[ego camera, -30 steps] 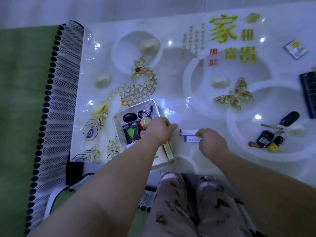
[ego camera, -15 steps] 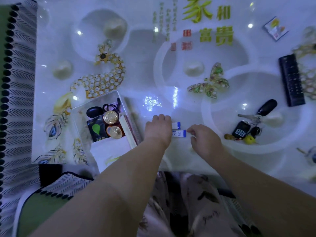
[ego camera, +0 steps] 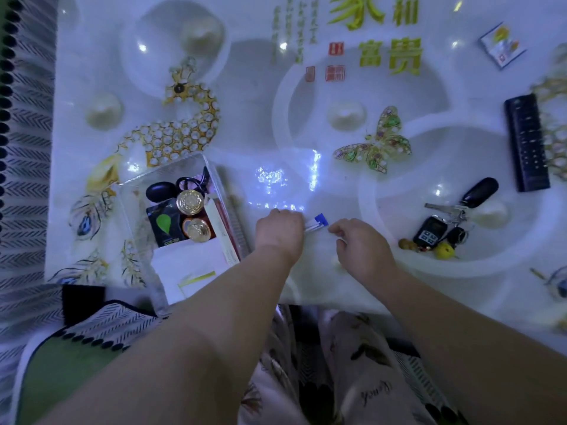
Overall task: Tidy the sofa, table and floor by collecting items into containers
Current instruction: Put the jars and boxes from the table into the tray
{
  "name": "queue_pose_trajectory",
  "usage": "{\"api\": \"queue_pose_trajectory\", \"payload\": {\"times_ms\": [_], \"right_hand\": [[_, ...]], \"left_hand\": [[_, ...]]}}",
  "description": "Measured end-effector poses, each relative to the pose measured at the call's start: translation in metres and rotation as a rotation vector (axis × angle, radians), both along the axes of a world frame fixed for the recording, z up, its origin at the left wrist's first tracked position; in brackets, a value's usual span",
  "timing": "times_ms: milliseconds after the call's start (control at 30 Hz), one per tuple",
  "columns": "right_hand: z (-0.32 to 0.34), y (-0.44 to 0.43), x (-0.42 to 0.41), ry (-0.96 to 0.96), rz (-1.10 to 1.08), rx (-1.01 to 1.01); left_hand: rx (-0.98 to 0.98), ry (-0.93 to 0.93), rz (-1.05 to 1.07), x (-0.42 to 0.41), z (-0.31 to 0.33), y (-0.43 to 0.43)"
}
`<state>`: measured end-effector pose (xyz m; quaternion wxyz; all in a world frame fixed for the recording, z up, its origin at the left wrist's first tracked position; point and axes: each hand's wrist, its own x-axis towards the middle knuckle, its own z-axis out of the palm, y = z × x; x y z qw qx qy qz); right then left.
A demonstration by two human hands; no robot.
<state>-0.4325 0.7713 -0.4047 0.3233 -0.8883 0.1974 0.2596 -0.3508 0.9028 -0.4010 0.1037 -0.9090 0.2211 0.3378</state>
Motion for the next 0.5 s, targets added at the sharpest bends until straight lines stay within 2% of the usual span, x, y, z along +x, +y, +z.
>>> {"api": "queue_pose_trajectory", "payload": {"times_ms": [100, 300, 500], "right_hand": [[0.006, 0.003, 0.003, -0.018, -0.020, -0.025], [0.030, 0.025, 0.010, -0.005, -0.028, -0.035], [0.072, 0.080, 0.034, -0.025, 0.050, -0.028]], "left_hand": [[-0.012, 0.040, 0.005, 0.003, 0.010, -0.002], [-0.166, 0.076, 0.189, 0.005, 0.053, 0.014], [-0.246, 0.043, 0.413, 0.022, 0.097, 0.085]]}}
